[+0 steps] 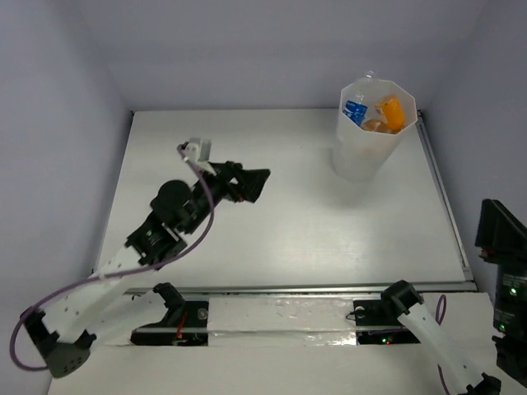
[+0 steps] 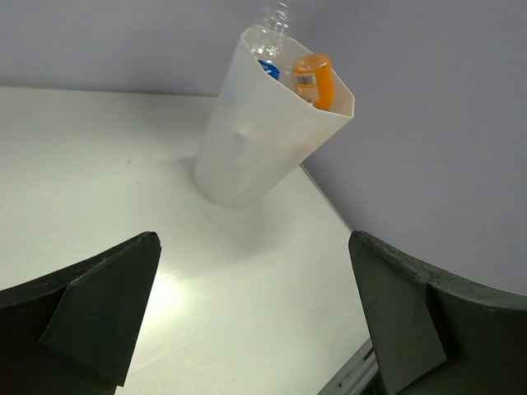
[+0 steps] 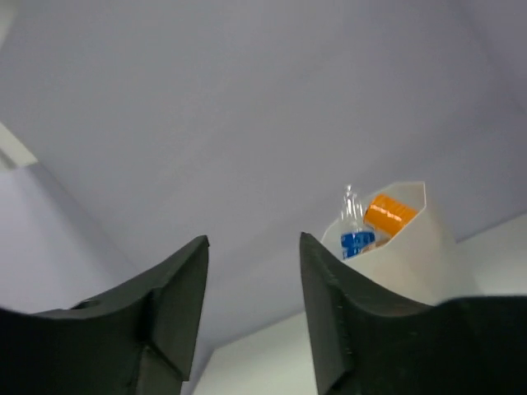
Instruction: Put the plastic bottles in the bin
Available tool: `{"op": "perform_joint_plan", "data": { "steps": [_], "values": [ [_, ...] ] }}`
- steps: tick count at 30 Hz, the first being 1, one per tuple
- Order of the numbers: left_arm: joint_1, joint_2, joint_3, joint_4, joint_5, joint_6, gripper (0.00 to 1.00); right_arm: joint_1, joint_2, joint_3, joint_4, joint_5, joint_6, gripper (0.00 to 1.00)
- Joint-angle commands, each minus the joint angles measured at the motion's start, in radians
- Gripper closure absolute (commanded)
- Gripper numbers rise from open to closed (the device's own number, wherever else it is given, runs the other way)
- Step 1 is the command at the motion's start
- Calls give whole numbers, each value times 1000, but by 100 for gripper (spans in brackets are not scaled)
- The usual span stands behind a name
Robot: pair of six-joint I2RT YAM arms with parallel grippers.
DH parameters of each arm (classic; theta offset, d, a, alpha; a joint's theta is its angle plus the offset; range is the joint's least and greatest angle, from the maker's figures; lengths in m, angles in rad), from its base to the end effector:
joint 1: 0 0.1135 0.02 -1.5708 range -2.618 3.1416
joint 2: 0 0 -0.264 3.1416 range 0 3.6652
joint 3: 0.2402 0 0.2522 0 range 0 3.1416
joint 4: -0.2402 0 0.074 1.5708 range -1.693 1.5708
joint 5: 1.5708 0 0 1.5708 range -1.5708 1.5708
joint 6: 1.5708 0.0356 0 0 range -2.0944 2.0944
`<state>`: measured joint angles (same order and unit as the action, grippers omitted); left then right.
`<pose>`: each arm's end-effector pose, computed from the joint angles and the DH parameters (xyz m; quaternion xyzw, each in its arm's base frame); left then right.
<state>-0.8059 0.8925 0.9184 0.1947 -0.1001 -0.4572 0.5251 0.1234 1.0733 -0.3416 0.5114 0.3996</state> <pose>0.1441 -0.1450 0.4093 0.0698 0.6215 -0.4351 0.6477 -0.0450 -0.0462 0.4402 0.1957 0.4610 0.2778 0.8198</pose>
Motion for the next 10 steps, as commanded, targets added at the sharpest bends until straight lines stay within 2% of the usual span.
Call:
{"op": "perform_joint_plan", "data": {
  "steps": [1,4,10],
  "values": [
    [-4,-255,-64,-129,-99,-18,1,9,-41,21,15,76,-32,44],
    [-4,-380,-67,-193,-147,-6,1,9,-18,-29,9,62,11,41],
    [-4,-420,-30,-310,-231,41,1,9,68,-128,64,-34,73,39]
  ]
}}
